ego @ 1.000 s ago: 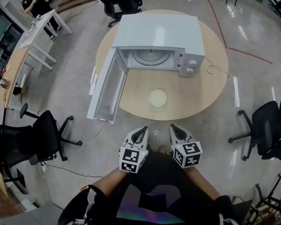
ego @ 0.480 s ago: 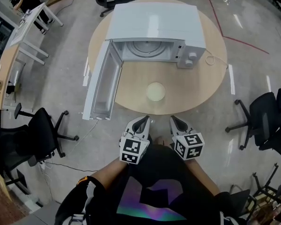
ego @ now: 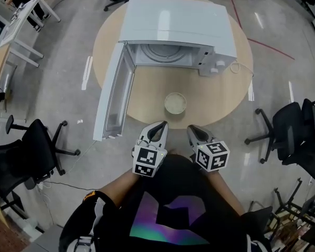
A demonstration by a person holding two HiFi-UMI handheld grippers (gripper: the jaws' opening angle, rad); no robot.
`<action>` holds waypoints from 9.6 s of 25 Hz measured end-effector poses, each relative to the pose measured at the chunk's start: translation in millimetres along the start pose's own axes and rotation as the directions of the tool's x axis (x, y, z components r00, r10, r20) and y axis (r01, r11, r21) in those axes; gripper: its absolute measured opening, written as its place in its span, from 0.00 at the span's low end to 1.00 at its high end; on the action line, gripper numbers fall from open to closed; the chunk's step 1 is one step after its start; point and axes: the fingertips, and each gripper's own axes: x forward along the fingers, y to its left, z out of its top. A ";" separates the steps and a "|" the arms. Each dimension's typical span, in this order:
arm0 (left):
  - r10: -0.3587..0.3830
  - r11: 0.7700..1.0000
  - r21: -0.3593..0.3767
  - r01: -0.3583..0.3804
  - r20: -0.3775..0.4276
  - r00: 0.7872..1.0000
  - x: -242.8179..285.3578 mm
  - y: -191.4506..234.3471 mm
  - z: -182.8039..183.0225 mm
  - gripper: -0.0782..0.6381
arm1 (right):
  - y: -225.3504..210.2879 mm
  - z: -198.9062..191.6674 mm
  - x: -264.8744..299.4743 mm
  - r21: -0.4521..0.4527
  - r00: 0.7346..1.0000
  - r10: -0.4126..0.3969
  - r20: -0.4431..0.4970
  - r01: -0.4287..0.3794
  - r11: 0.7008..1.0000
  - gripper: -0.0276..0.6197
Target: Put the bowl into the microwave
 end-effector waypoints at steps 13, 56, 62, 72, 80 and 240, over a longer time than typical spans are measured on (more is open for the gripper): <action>-0.057 0.998 -0.001 0.058 0.023 0.998 13.6 50.6 9.0 0.18 | -5.9 18.6 44.9 0.087 0.998 -0.066 -0.006 0.066 0.994 0.07; 0.130 0.991 -0.017 -0.133 -0.146 0.981 106.0 100.2 20.5 0.18 | -92.7 12.1 153.4 0.453 0.950 0.276 -0.146 -0.184 0.872 0.18; 0.136 0.990 -0.024 -0.141 -0.146 0.980 110.7 107.7 21.5 0.18 | -96.0 10.9 157.4 0.510 0.946 0.292 -0.139 -0.185 0.840 0.18; 0.154 0.986 -0.040 -0.162 -0.150 0.977 108.8 117.4 20.4 0.18 | -97.6 12.5 159.7 0.543 0.946 0.297 -0.129 -0.184 0.819 0.14; 0.168 0.983 -0.046 -0.176 -0.146 0.975 104.1 124.5 20.0 0.18 | -95.0 30.7 158.8 0.561 0.952 0.297 -0.072 -0.207 0.801 0.14; -0.009 1.000 -0.020 0.010 0.086 0.996 -1.4 20.0 52.5 0.18 | 25.9 88.2 -6.4 -0.200 0.945 -0.107 0.310 0.175 0.964 0.09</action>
